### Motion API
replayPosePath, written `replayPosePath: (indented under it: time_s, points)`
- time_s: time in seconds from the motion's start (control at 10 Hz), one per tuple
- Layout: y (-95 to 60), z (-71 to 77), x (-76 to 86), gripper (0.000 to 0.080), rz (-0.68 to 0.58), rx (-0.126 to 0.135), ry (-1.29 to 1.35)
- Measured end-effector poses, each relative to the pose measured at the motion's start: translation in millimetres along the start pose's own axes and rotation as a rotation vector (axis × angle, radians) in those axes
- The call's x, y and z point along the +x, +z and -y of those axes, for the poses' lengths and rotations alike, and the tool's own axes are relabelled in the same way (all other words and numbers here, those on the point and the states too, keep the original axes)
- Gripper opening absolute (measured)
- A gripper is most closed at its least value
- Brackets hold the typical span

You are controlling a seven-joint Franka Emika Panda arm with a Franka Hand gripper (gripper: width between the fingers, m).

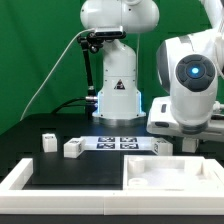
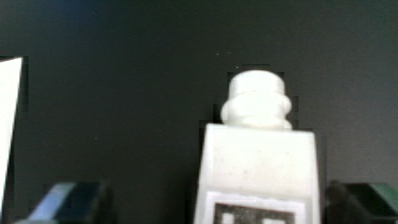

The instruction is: Assemble one leg

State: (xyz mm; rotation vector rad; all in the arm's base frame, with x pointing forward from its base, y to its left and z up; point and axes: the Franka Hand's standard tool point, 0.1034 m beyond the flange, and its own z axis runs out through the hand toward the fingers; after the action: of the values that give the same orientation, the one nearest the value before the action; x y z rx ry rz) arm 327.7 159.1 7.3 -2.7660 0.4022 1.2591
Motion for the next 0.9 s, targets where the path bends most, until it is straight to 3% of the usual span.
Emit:
replayPosePath:
  time_s: [0.2,0.7,0.8,0.9]
  points:
    - [0.0,0.0,-0.1,0.0286,0.0,0.0,0.0]
    - [-0.1,0.1,-0.1,0.0288,0.001,0.0,0.0]
    - [-4.1,-3.1,-0.2,0.0288,0.005,-0.008,-0.027]
    - [-18.2,-8.7,-0.3,0.0288,0.005,-0.014,-0.055]
